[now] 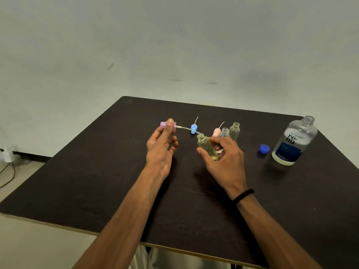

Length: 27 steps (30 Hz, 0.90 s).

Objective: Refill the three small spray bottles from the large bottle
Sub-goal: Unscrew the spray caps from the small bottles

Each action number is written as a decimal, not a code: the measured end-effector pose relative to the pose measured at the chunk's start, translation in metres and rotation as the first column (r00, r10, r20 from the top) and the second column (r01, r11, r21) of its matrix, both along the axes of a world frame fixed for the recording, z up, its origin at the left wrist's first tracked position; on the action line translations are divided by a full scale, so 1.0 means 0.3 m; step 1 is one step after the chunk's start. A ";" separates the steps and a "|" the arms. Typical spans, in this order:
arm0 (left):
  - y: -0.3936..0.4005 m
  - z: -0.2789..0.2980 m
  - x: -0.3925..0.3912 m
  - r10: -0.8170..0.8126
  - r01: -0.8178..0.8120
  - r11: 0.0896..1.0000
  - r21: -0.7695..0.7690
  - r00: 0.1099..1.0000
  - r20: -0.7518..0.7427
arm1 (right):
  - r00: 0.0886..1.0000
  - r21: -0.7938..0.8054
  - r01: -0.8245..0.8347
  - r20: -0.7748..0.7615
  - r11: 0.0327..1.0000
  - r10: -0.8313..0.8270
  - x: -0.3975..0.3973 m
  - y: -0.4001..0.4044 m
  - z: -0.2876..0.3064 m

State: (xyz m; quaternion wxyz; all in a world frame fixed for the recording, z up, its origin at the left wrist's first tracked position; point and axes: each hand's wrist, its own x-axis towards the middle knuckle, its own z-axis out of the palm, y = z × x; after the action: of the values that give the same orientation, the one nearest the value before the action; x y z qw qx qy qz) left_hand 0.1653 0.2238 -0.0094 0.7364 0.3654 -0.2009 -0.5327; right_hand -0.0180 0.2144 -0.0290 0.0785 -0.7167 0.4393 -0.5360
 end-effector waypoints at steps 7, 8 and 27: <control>-0.015 -0.020 0.021 0.201 -0.210 0.978 0.014 0.952 0.230 | 1.000 0.003 0.015 0.003 1.000 -0.015 -0.003 -0.001 0.000; -0.026 -0.032 0.017 0.259 -0.283 0.959 0.020 0.903 0.343 | 1.000 0.005 0.015 0.006 1.000 -0.015 -0.002 0.000 0.000; -0.315 -0.048 -0.021 0.044 -0.535 0.841 0.084 0.222 0.974 | 0.996 0.091 -0.006 0.090 0.996 -0.002 0.003 0.008 0.008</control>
State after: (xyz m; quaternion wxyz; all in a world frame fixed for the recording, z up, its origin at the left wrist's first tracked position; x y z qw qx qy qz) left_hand 0.1591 0.1294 -0.0237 0.4627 0.7825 -0.4080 -0.0848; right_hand -0.0172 0.2169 -0.0265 0.1313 -0.6881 0.4584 -0.5470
